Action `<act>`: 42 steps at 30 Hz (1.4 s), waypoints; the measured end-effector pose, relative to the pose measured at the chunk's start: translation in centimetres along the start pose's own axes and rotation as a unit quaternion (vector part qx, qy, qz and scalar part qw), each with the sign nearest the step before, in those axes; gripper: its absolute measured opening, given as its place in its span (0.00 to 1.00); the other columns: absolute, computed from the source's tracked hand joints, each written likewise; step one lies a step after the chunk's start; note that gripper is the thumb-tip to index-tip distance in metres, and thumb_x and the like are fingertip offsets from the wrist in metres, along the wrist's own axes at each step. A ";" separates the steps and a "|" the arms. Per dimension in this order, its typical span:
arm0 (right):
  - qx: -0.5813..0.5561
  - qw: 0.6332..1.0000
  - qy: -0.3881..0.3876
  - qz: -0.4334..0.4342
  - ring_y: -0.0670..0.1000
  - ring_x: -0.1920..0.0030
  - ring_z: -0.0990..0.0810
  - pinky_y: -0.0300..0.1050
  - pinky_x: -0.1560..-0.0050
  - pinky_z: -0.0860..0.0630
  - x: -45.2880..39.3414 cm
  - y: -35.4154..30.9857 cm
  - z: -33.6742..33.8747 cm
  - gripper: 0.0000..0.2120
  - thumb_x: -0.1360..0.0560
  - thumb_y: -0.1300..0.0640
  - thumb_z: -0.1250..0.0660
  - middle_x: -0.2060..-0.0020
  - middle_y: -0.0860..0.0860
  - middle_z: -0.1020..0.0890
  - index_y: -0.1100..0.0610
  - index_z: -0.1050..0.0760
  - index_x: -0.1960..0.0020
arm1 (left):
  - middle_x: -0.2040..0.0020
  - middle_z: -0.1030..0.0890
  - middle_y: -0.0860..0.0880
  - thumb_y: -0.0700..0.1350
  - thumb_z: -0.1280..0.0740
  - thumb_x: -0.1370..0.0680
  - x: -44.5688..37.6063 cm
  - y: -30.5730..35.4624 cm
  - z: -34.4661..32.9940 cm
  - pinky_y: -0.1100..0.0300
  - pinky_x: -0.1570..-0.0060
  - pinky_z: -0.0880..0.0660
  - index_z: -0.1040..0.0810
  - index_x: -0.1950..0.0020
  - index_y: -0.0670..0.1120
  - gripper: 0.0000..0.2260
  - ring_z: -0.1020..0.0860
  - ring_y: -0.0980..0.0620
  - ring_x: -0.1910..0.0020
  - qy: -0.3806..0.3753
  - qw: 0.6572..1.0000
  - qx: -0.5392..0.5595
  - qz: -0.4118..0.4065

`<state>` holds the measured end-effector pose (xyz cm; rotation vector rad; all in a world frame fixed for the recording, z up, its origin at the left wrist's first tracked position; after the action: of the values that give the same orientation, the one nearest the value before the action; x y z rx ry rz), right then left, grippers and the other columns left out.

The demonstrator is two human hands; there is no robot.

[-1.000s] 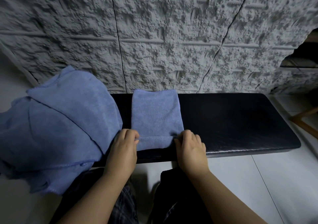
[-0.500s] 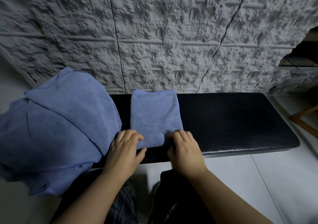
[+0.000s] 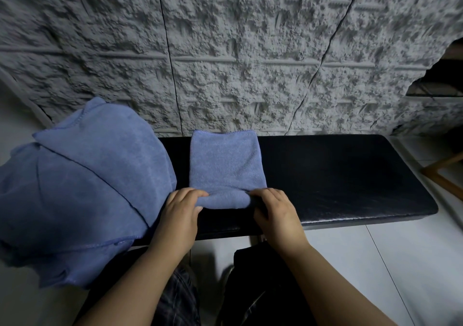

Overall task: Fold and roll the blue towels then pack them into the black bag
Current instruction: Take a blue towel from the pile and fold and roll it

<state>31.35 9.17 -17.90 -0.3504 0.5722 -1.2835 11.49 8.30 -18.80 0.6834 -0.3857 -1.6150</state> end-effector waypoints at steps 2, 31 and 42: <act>-0.025 0.999 0.000 -0.020 0.46 0.48 0.27 0.36 0.46 0.33 0.0 0.3 0.2 0.18 0.31 0.65 0.32 0.48 0.46 0.20 0.54 0.23 0.42 | 0.46 0.23 0.51 0.34 0.35 0.25 0.0 0.0 0.0 0.72 0.45 0.42 0.23 0.42 0.45 0.13 0.34 0.58 0.49 -0.001 1.000 0.010 0.009; 0.108 0.989 0.101 -0.012 0.48 0.57 0.37 0.44 0.58 0.37 0.2 -0.6 1.0 0.02 0.28 0.61 0.39 0.58 0.49 0.27 0.55 0.29 0.56 | 0.52 0.33 0.52 0.26 0.32 0.34 0.3 1.2 0.8 0.57 0.59 0.32 0.33 0.58 0.49 0.20 0.35 0.51 0.55 0.081 0.994 -0.070 0.010; 0.035 0.999 0.017 -0.023 0.49 0.49 0.30 0.38 0.46 0.33 0.1 -0.3 0.0 0.17 0.32 0.50 0.41 0.49 0.49 0.24 0.57 0.26 0.47 | 0.43 0.28 0.53 0.41 0.29 0.27 0.3 0.5 0.1 0.62 0.44 0.37 0.24 0.46 0.47 0.12 0.35 0.57 0.46 0.008 1.000 -0.010 0.019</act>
<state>31.15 8.95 -17.78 -0.2850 0.5485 -1.3526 11.79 7.90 -18.56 0.6695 -0.3679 -1.5748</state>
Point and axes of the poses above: each hand's wrist, its own x-axis away from the middle knuckle, its own z-axis out of the back of the hand, y = z × x, the point moved 8 cm from there along -x, towards the middle knuckle
